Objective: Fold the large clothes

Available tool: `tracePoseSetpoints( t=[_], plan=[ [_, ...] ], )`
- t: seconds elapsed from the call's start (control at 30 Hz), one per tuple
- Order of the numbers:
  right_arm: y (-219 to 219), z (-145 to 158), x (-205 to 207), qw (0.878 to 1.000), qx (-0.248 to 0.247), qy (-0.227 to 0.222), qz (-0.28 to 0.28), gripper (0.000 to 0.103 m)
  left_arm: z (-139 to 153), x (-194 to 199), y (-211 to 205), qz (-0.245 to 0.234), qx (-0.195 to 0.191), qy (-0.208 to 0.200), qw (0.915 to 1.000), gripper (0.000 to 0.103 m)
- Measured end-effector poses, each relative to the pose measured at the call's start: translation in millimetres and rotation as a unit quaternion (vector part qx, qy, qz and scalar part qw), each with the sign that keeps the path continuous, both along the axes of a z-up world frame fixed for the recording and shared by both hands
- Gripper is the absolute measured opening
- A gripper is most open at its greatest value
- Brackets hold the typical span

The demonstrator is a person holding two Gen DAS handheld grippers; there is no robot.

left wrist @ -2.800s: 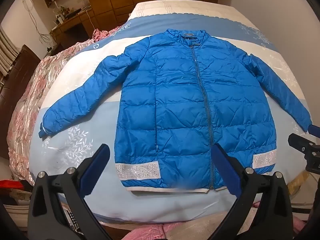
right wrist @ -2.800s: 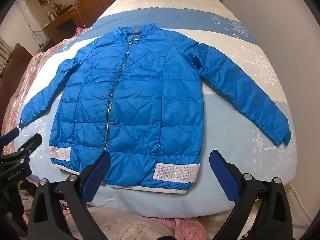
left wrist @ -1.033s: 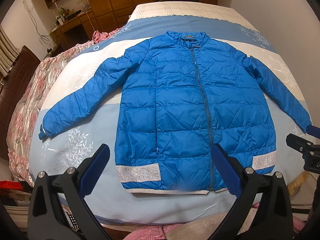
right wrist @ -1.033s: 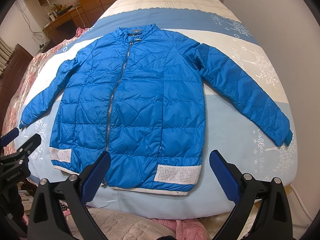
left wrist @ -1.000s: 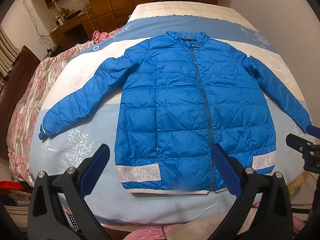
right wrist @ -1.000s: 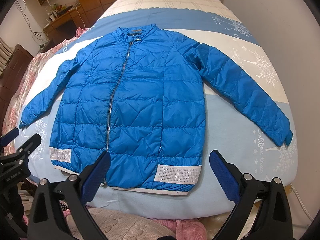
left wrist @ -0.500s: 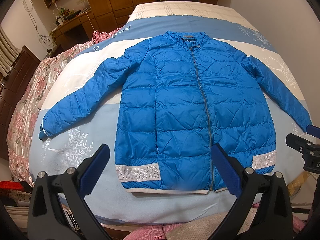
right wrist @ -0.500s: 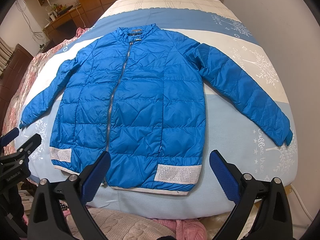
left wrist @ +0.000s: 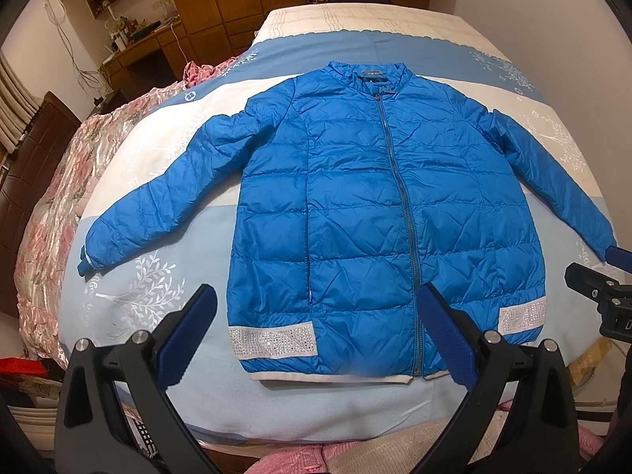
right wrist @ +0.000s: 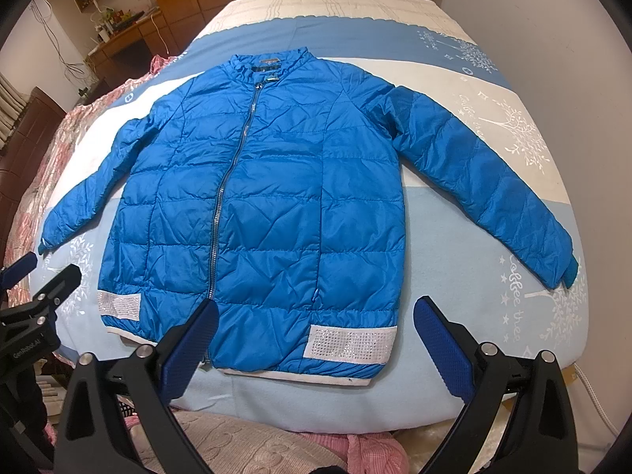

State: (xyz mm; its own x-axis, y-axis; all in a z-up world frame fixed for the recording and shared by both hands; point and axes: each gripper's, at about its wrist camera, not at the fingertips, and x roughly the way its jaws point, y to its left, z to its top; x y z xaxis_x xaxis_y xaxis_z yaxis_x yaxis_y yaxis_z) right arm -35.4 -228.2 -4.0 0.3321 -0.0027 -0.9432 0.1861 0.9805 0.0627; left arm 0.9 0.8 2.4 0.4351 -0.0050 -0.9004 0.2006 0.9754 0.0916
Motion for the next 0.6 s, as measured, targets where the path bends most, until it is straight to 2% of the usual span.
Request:
tracePoseSetpoints(
  t=[0.33, 0.5, 0.6],
  plan=[
    [-4.1, -2.8, -2.6, 1.000, 0.001, 0.000, -0.005, 0.099, 3.8, 6.5, -7.5, -0.008, -0.002, 0.006, 1.0000, 0.100],
    [-22.3, -4.0, -2.1, 1.000, 0.005, -0.014, -0.019, 0.099, -4.4, 14.2, -17.7, -0.020, -0.012, 0.025, 0.9994, 0.100],
    [-45.9, -19.6, -1.7, 0.999, 0.015, -0.014, -0.034, 0.099, -17.4, 25.8, -29.9, -0.028, -0.016, 0.040, 0.9987, 0.100]
  ],
)
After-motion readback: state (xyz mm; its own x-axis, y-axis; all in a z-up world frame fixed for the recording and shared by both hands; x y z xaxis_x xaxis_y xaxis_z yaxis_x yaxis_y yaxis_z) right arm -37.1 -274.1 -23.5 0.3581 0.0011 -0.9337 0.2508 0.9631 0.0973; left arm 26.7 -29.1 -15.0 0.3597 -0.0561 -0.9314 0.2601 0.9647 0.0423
